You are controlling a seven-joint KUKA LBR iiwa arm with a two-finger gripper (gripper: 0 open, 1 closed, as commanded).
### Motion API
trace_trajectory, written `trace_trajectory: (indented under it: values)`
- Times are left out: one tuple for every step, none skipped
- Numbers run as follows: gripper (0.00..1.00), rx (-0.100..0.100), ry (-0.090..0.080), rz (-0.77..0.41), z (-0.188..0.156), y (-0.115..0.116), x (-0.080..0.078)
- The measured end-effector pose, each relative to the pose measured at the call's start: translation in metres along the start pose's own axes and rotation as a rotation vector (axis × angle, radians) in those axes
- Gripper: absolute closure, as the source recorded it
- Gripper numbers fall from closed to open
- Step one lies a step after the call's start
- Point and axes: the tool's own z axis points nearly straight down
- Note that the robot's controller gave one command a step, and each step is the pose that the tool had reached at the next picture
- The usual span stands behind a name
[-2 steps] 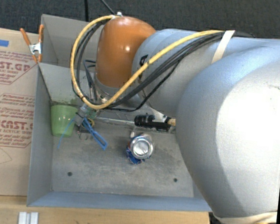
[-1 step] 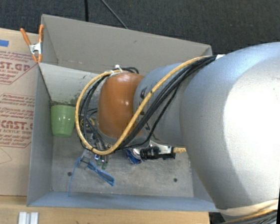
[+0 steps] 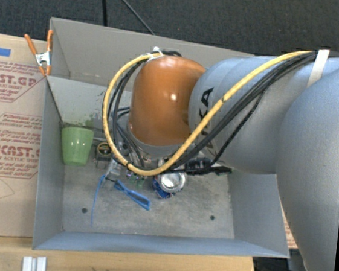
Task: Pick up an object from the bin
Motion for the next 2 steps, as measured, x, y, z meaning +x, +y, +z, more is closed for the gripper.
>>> trace_trajectory:
  values:
    - [1.00,0.007,0.006,-0.028,0.023,-0.021,-0.024]
    - [1.00,0.003,0.003,-0.695,-0.025,-0.072,-0.052]
